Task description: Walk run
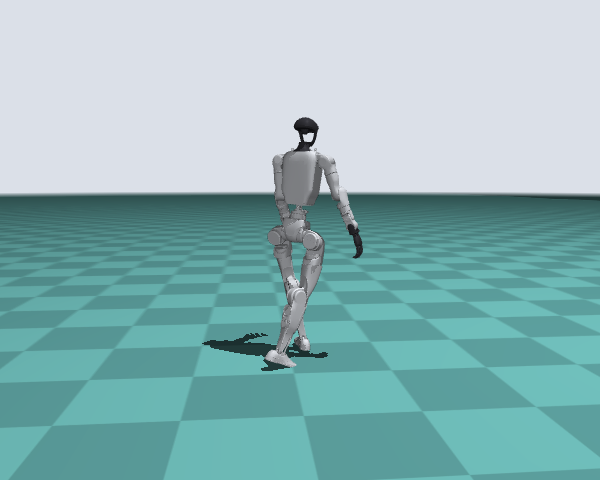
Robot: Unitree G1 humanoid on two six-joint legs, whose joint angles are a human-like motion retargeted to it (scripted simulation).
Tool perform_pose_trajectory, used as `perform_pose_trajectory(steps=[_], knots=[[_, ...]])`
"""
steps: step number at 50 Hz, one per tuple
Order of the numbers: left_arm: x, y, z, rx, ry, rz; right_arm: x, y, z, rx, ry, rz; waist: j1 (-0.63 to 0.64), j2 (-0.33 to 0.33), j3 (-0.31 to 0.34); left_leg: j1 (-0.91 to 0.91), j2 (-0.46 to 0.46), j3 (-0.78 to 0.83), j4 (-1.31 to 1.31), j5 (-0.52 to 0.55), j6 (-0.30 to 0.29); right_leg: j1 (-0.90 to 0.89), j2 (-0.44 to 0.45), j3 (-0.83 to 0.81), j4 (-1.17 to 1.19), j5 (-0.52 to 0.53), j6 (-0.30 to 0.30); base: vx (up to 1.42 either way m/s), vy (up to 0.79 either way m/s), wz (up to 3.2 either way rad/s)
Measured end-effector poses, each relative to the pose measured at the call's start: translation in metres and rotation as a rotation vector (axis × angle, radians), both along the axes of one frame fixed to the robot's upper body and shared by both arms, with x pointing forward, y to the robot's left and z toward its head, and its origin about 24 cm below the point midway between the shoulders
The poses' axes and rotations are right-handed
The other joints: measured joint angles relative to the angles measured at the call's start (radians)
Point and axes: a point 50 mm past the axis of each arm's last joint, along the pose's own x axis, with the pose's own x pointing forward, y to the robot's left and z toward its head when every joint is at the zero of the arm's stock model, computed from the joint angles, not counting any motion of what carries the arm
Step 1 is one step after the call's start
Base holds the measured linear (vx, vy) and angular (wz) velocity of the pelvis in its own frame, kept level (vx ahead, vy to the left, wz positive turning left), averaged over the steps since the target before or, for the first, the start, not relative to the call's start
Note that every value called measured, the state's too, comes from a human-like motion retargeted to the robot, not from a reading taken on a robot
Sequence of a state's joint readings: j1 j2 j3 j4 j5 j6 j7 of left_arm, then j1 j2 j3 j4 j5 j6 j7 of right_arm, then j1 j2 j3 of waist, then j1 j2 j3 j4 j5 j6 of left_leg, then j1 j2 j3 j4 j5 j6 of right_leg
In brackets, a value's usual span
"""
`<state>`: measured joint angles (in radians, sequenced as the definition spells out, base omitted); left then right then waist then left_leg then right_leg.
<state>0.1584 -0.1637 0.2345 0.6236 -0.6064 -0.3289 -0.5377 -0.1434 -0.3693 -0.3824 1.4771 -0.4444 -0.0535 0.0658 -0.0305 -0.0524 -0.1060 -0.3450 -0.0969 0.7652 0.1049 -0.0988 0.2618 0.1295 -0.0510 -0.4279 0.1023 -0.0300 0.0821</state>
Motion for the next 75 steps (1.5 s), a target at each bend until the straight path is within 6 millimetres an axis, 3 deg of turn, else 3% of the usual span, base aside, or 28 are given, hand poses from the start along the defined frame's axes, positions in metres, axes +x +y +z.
perform_pose_trajectory(steps=[3, 4, 5, 7, 10, 15, 17, 22, 25, 27, 29, 33, 36, 38, 40, 44, 46, 50, 54, 59, 61, 63, 65, 67, 68, 70, 72, 75], knots=[[-0.008, 0.002, -0.006, -0.009, 0.033, 0.005, -0.023, 0.023, -0.013, 0.092, 0.089, 0.0, 0.034, 0.0, -0.011, 0.0, 0.017, -0.154, 0.059, -0.068, 0.0, -0.004, -0.011, 0.023, 0.135, 0.279, 0.02, 0.93, 0.07, 0.16], [-0.008, 0.002, -0.006, -0.011, 0.037, 0.007, -0.031, 0.031, -0.017, 0.124, 0.109, 0.012, 0.027, 0.025, -0.011, 0.014, 0.038, -0.173, 0.073, -0.082, 0.0, -0.027, -0.008, 0.013, 0.217, 0.367, -0.006, 0.74, 0.25, 1.12], [-0.008, 0.003, -0.006, -0.011, 0.039, 0.008, -0.039, 0.039, -0.021, 0.155, 0.125, 0.027, 0.019, 0.056, -0.009, 0.038, 0.065, -0.173, 0.082, -0.096, 0.0, -0.052, -0.006, -0.008, 0.31, 0.444, -0.047, 0.91, 0.27, 1.54], [-0.003, 0.002, -0.001, 0.011, 0.007, -0.008, -0.055, 0.049, -0.025, 0.209, 0.148, 0.05, -0.006, 0.113, 0.001, 0.089, 0.085, -0.221, 0.08, -0.116, 0.0, -0.152, 0.059, 0.038, 0.513, 0.518, -0.2, 0.86, 0.24, 1.99], [0.012, -0.006, 0.008, 0.016, -0.049, -0.067, -0.082, 0.059, -0.029, 0.244, 0.225, 0.045, -0.022, 0.164, 0.0, 0.117, 0.076, -0.326, 0.076, -0.119, 0.0, -0.307, 0.128, 0.145, 0.708, 0.338, -0.198, 0.69, 0.19, 2.15], [0.038, -0.021, 0.02, 0.002, -0.116, -0.161, -0.13, 0.079, -0.031, 0.26, 0.339, -0.011, -0.053, 0.192, 0.0, 0.197, 0.022, -0.499, 0.048, -0.11, -0.005, -0.48, 0.062, 0.192, 0.701, 0.124, -0.232, 0.64, 0.09, 2.44], [0.043, -0.025, 0.025, 0.005, -0.146, -0.2, -0.147, 0.086, -0.03, 0.291, 0.393, -0.024, -0.079, 0.19, -0.006, 0.225, -0.01, -0.58, 0.043, -0.112, -0.001, -0.516, 0.004, 0.18, 0.582, 0.095, -0.214, 0.85, 0.01, 2.73], [0.046, -0.03, 0.031, 0.014, -0.189, -0.275, -0.177, 0.099, -0.026, 0.359, 0.506, 0.005, -0.135, 0.148, -0.006, 0.33, -0.096, -0.751, 0.023, -0.123, -0.001, -0.587, -0.04, 0.32, 0.211, 0.094, -0.056, 0.63, -0.1, 2.34], [0.042, -0.026, 0.03, 0.026, -0.191, -0.281, -0.183, 0.1, -0.025, 0.37, 0.553, 0.045, -0.138, 0.117, 0.024, 0.419, -0.13, -0.836, 0.009, -0.128, -0.016, -0.626, -0.024, 0.48, 0.045, 0.049, -0.001, 0.77, -0.2, 1.5], [0.035, -0.022, 0.026, 0.033, -0.175, -0.268, -0.183, 0.097, -0.024, 0.365, 0.57, 0.062, -0.151, 0.108, 0.045, 0.476, -0.139, -0.891, 0.016, -0.125, -0.029, -0.623, -0.022, 0.544, -0.038, 0.03, 0.116, 0.94, -0.28, 1.28], [0.027, -0.017, 0.02, 0.036, -0.146, -0.241, -0.182, 0.093, -0.024, 0.35, 0.579, 0.071, -0.16, 0.106, 0.053, 0.518, -0.138, -0.923, 0.027, -0.106, -0.05, -0.62, -0.021, 0.544, -0.06, 0.043, 0.137, 0.64, -0.19, 0.96], [0.003, -0.006, 0.006, 0.037, -0.069, -0.176, -0.176, 0.082, -0.023, 0.295, 0.586, 0.028, -0.212, 0.114, 0.023, 0.545, -0.136, -0.991, 0.096, 0.037, -0.139, -0.589, -0.002, 0.51, 0.032, 0.133, 0.109, 0.96, -0.33, 1.23], [-0.018, -0.009, -0.005, 0.02, 0.001, -0.167, -0.171, 0.075, -0.023, 0.255, 0.549, -0.049, -0.239, 0.164, -0.008, 0.495, -0.113, -1.034, 0.258, 0.315, -0.307, -0.557, 0.022, 0.529, 0.116, 0.08, 0.053, 0.94, -0.28, 1.67], [-0.024, -0.013, -0.008, 0.013, 0.03, -0.162, -0.164, 0.071, -0.024, 0.239, 0.504, -0.075, -0.242, 0.155, -0.023, 0.413, -0.105, -0.947, 0.438, 0.475, -0.43, -0.51, -0.01, 0.478, 0.119, 0.045, 0.014, 0.88, -0.28, 1.47], [-0.026, -0.013, -0.008, 0.02, 0.023, -0.169, -0.153, 0.068, -0.025, 0.23, 0.47, -0.075, -0.232, 0.114, -0.044, 0.324, -0.06, -0.759, 0.596, 0.585, -0.493, -0.457, -0.09, 0.351, 0.096, 0.032, 0.001, 0.89, -0.31, 1.44], [-0.023, -0.013, -0.005, 0.02, -0.002, -0.206, -0.115, 0.057, -0.027, 0.19, 0.408, 0.02, -0.176, 0.059, -0.044, 0.154, 0.017, -0.526, 0.774, 0.375, -0.292, -0.353, -0.086, 0.348, 0.064, -0.005, -0.016, 0.66, -0.25, 0.97], [-0.021, -0.013, -0.004, 0.018, -0.009, -0.195, -0.089, 0.048, -0.026, 0.156, 0.361, 0.088, -0.119, 0.035, -0.033, 0.058, 0.022, -0.444, 0.795, 0.275, -0.222, -0.306, -0.088, 0.31, 0.035, -0.006, -0.025, 0.72, -0.2, 0.2], [-0.015, -0.011, 0.002, 0.038, -0.035, -0.172, -0.042, 0.031, -0.019, 0.059, 0.232, 0.179, -0.027, 0.018, -0.014, -0.112, -0.019, -0.419, 0.612, 0.141, -0.146, -0.222, -0.042, 0.241, -0.016, -0.023, -0.043, 0.64, -0.18, 0.39], [-0.01, -0.01, 0.007, 0.054, -0.063, -0.177, -0.002, 0.012, -0.006, -0.049, 0.095, 0.183, 0.037, 0.02, 0.02, -0.159, 0.007, -0.289, 0.23, 0.078, -0.047, -0.124, 0.03, 0.176, -0.049, -0.058, -0.052, 0.67, -0.17, 0.6], [-0.015, -0.005, 0.005, 0.062, -0.047, -0.129, 0.021, 0.004, 0.003, -0.09, 0.026, 0.165, 0.057, -0.009, 0.033, -0.129, -0.104, -0.23, -0.13, -0.047, 0.0, -0.013, 0.067, 0.083, -0.06, -0.029, -0.049, 0.9, -0.15, 0.53], [-0.02, -0.001, 0.001, 0.056, -0.018, -0.091, 0.02, 0.01, 0.001, -0.072, 0.03, 0.163, 0.084, -0.029, 0.033, -0.096, -0.083, -0.197, -0.099, -0.037, 0.0, 0.022, 0.067, 0.106, -0.029, 0.041, -0.034, 1.08, -0.15, -0.51], [-0.026, 0.003, -0.002, 0.056, 0.013, -0.052, 0.014, 0.02, -0.005, -0.036, 0.044, 0.162, 0.122, -0.053, 0.025, -0.061, -0.034, -0.118, -0.036, -0.014, 0.0, 0.053, 0.047, 0.111, 0.016, 0.185, -0.011, 1.21, -0.21, -0.91], [-0.031, 0.009, -0.004, 0.062, 0.034, -0.018, 0.001, 0.034, -0.013, 0.02, 0.072, 0.171, 0.138, -0.047, 0.0, -0.061, -0.01, -0.208, 0.013, 0.026, 0.0, 0.058, 0.045, 0.08, 0.089, 0.398, -0.005, 1.26, -0.09, -0.29], [-0.034, 0.015, -0.005, 0.059, 0.046, 0.017, -0.019, 0.049, -0.021, 0.078, 0.118, 0.205, 0.09, -0.029, -0.016, -0.07, 0.014, -0.338, 0.12, -0.025, 0.0, -0.012, 0.071, 0.138, 0.294, 0.554, -0.033, 1.4, 0.02, 0.92], [-0.033, 0.016, -0.005, 0.052, 0.045, 0.026, -0.029, 0.055, -0.025, 0.099, 0.143, 0.216, 0.056, -0.034, -0.008, -0.069, -0.02, -0.412, 0.183, -0.074, 0.0, -0.071, 0.036, 0.117, 0.493, 0.554, -0.058, 1.2, 0.02, 1.37], [-0.025, 0.016, -0.003, 0.045, 0.029, 0.028, -0.051, 0.062, -0.029, 0.134, 0.199, 0.217, 0.037, -0.024, 0.005, 0.001, -0.013, -0.386, 0.233, -0.133, 0.0, -0.155, -0.003, 0.131, 0.745, 0.554, -0.107, 1.06, 0.12, 0.93], [-0.014, 0.016, 0.002, 0.054, -0.001, 0.021, -0.075, 0.074, -0.033, 0.19, 0.273, 0.201, 0.05, 0.077, -0.01, 0.058, 0.074, -0.424, 0.178, -0.129, 0.0, -0.231, 0.152, 0.187, 0.676, 0.532, -0.139, 0.86, 0.26, 0.57], [0.003, 0.011, 0.009, 0.052, -0.042, 0.022, -0.12, 0.085, -0.034, 0.259, 0.398, 0.147, 0.039, 0.124, -0.005, 0.135, 0.048, -0.483, 0.131, -0.13, 0.0, -0.364, 0.184, 0.276, 0.701, 0.34, -0.157, 0.89, 0.24, 1.43]])
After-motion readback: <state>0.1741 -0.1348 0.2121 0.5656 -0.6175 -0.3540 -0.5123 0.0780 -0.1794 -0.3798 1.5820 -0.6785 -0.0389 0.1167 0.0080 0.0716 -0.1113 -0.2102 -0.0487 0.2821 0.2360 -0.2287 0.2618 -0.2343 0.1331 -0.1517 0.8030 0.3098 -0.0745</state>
